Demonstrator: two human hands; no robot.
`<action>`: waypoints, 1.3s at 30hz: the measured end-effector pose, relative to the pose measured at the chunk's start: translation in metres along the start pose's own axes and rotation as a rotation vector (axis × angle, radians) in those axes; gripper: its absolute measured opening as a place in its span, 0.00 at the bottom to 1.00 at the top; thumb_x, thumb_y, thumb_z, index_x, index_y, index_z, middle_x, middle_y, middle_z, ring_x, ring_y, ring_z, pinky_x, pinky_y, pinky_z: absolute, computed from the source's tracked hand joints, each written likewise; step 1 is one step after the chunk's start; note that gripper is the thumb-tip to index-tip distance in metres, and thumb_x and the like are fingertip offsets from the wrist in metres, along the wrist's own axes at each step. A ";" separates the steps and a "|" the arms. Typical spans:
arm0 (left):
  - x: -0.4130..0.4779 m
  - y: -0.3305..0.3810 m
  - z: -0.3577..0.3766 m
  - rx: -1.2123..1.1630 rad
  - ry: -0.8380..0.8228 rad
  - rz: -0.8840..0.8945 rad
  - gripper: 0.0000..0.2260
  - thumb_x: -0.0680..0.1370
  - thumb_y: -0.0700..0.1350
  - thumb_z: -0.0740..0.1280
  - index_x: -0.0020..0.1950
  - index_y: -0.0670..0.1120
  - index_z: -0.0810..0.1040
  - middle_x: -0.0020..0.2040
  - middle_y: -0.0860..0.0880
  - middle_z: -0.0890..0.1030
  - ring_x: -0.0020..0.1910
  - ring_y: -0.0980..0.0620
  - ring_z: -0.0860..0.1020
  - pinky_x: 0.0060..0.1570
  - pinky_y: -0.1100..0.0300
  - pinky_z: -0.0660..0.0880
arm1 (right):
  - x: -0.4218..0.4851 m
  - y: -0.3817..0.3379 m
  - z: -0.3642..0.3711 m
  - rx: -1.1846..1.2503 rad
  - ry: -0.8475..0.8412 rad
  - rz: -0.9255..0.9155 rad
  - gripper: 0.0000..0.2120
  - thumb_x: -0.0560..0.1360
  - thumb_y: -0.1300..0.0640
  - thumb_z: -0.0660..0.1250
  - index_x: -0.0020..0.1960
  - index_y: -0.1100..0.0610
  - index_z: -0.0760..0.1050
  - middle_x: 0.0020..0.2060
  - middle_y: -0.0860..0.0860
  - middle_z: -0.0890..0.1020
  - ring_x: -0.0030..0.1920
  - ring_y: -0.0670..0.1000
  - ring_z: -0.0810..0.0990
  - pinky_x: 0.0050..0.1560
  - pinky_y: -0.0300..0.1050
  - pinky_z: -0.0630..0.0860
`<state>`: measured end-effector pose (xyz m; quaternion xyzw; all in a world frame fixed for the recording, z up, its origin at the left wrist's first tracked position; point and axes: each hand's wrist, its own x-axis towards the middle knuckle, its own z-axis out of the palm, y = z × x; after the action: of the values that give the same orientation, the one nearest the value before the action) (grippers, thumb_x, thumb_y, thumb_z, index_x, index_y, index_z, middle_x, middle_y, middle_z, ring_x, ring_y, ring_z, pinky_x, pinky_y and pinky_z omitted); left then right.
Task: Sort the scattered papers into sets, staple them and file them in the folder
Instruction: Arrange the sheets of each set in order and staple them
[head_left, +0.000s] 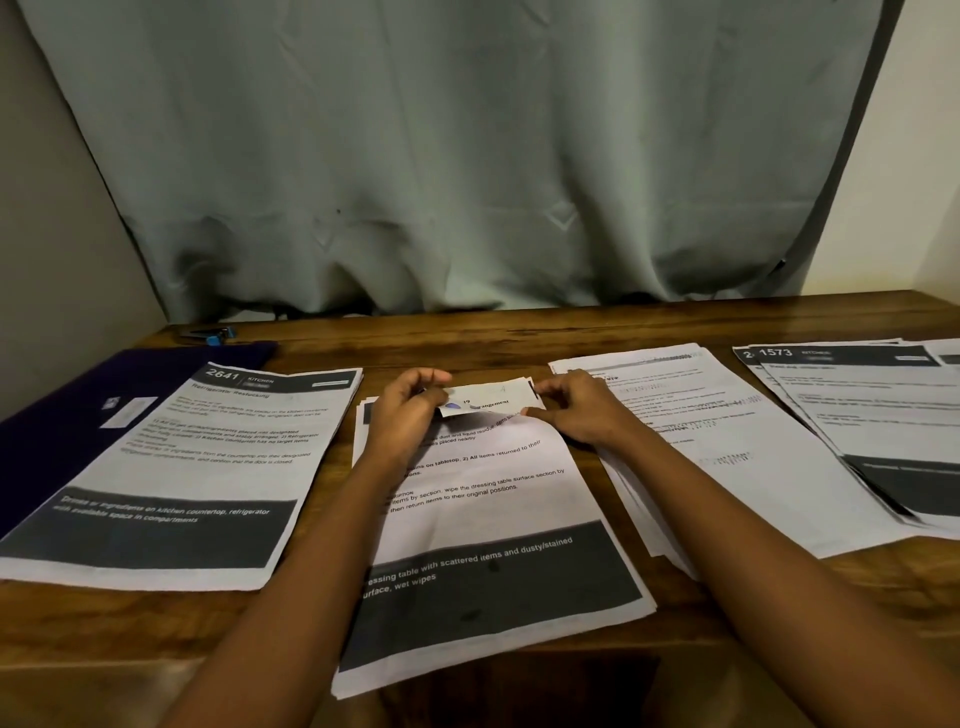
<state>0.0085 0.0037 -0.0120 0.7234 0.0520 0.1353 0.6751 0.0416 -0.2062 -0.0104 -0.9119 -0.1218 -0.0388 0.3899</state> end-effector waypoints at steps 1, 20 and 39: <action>0.001 -0.001 0.000 -0.004 0.000 0.002 0.12 0.76 0.33 0.64 0.43 0.49 0.81 0.52 0.43 0.82 0.53 0.42 0.79 0.60 0.42 0.74 | 0.000 -0.001 0.001 -0.021 -0.005 0.010 0.27 0.70 0.47 0.74 0.66 0.56 0.75 0.64 0.53 0.76 0.67 0.57 0.71 0.66 0.54 0.71; -0.006 0.005 0.000 -0.015 -0.091 0.030 0.12 0.82 0.44 0.60 0.53 0.53 0.83 0.55 0.47 0.81 0.55 0.48 0.79 0.56 0.56 0.77 | -0.018 -0.022 -0.022 0.386 -0.360 -0.074 0.22 0.77 0.40 0.56 0.54 0.51 0.83 0.63 0.47 0.78 0.62 0.44 0.73 0.61 0.42 0.68; -0.005 0.005 0.000 0.091 -0.030 0.091 0.15 0.77 0.29 0.56 0.45 0.43 0.79 0.45 0.47 0.77 0.34 0.64 0.75 0.29 0.78 0.67 | -0.006 -0.008 -0.009 0.159 0.061 0.052 0.11 0.69 0.60 0.75 0.51 0.59 0.80 0.48 0.49 0.81 0.47 0.46 0.78 0.47 0.40 0.73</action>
<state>0.0030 0.0020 -0.0081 0.7569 0.0149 0.1525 0.6352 0.0336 -0.2084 0.0009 -0.8793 -0.0888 -0.0466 0.4657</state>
